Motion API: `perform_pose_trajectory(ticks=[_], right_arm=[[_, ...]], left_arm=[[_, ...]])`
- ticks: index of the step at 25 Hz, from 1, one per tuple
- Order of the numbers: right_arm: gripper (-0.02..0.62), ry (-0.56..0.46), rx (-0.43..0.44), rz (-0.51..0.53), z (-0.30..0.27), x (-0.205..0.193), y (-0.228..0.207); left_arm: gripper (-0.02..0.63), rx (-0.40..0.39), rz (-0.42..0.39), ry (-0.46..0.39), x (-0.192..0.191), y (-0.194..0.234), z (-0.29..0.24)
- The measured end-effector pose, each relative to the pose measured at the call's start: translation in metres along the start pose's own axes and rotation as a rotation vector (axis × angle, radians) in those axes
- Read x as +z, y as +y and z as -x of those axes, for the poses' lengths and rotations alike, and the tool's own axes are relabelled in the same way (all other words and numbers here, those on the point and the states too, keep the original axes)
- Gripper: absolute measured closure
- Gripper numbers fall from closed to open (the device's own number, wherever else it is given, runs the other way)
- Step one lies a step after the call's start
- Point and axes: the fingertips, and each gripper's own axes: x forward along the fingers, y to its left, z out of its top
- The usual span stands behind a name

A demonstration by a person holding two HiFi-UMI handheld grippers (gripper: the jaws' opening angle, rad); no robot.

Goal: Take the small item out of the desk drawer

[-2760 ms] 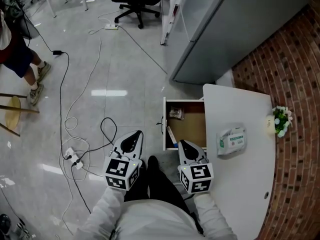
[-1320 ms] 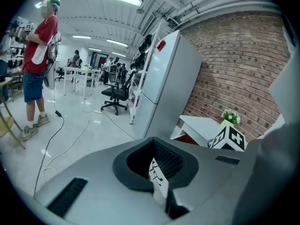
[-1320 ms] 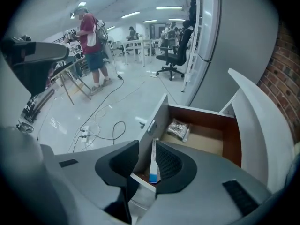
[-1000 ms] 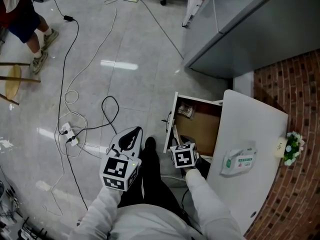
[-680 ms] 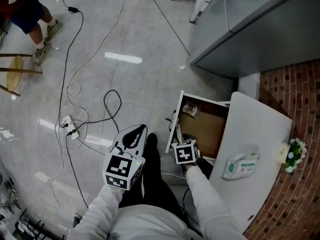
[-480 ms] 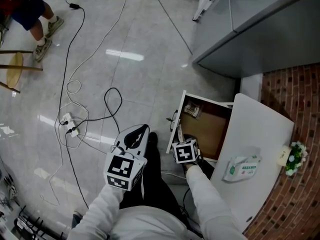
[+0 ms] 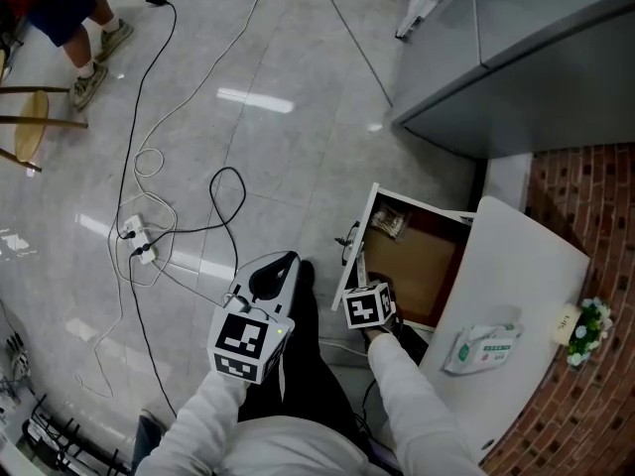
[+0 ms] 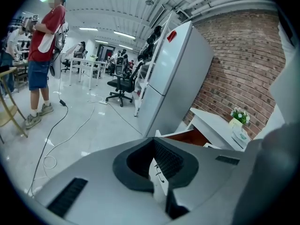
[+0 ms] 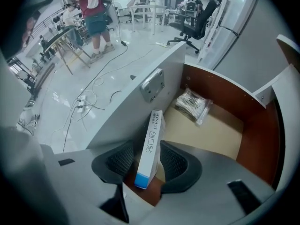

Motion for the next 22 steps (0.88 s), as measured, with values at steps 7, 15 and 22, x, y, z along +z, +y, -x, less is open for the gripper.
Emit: perform_pose_trajectory(ticks=[7,15,22], right_arm=[[0.397,0.014,-0.028,-0.054,-0.015,0.004,-0.009],[0.407,0.059,-0.016,-0.06,-0.032,0.003,-0.015],[0.443,0.032,0.001,-0.096,-0.034,0.006,-0.013]], left_arm=[[0.589,0.008,0.02,0.013,-0.008,0.006,-0.007],[0.589,0.012,0.033,0.024,-0.011,0.011,-0.016],[0.589,0.017,0.039,0.037,-0.015,0.019,-0.019]])
